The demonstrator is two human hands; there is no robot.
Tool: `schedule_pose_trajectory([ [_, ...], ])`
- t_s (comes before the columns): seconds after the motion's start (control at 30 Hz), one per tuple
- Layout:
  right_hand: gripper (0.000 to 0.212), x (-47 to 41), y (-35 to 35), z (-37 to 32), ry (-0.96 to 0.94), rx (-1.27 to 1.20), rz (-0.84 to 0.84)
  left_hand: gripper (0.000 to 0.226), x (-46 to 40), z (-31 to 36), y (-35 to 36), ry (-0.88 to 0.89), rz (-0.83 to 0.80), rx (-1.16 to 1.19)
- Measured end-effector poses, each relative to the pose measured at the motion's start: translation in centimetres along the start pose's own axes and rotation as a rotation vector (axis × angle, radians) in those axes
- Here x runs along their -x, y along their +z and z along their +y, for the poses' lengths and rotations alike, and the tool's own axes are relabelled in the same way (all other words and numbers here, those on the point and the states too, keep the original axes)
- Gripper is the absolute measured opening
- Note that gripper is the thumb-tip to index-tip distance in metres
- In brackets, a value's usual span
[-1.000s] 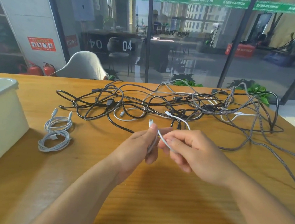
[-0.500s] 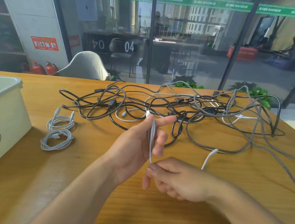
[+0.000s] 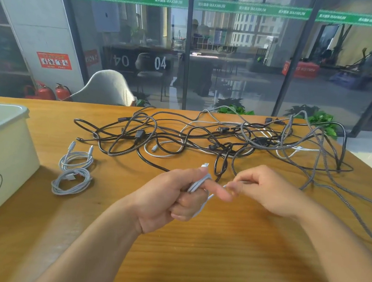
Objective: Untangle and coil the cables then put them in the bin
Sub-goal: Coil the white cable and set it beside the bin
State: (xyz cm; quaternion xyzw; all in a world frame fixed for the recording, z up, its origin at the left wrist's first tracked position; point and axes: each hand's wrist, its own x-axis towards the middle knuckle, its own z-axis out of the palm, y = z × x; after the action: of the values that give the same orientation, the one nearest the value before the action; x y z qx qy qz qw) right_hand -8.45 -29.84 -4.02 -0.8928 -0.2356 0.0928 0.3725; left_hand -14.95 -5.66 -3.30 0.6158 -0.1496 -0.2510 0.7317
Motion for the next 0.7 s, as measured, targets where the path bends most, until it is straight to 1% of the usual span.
schedule_pose_trajectory([
  [0.1,0.037,-0.3,-0.8,0.2,0.014,-0.067,0.154,0.057,-0.1,-0.2,-0.1,-0.045,0.026,-0.071],
  [0.23,0.03,-0.2,0.5,-1.4,-0.034,-0.241,0.252,0.054,-0.4,-0.7,0.1,-0.093,0.053,-0.178],
  [0.3,0.034,-0.1,1.3,-1.9,-0.086,-0.273,0.288,0.053,-0.4,-0.8,0.2,-0.112,0.062,-0.223],
  [0.37,0.04,0.0,1.8,-2.5,-0.135,-0.248,0.299,0.054,-0.4,-0.9,0.1,-0.116,0.073,-0.244],
  [0.47,0.03,0.2,1.8,-2.6,-0.14,-0.309,0.301,0.054,-0.6,-0.9,-0.1,-0.112,0.106,-0.254],
  [0.53,0.022,0.2,1.5,-2.4,-0.109,-0.469,0.269,0.054,-0.6,-1.0,-0.2,-0.114,0.126,-0.267],
  [0.6,0.015,0.3,1.0,-2.6,-0.109,-0.679,0.241,0.055,-0.6,-1.1,-0.1,-0.111,0.127,-0.302],
  [0.63,0.016,0.5,0.7,-2.9,-0.125,-0.797,0.224,0.056,-0.6,-1.1,0.0,-0.101,0.123,-0.322],
  [0.7,0.027,0.8,0.2,-3.1,-0.194,-1.033,0.166,0.059,-0.5,-1.0,0.2,-0.056,0.121,-0.362],
])
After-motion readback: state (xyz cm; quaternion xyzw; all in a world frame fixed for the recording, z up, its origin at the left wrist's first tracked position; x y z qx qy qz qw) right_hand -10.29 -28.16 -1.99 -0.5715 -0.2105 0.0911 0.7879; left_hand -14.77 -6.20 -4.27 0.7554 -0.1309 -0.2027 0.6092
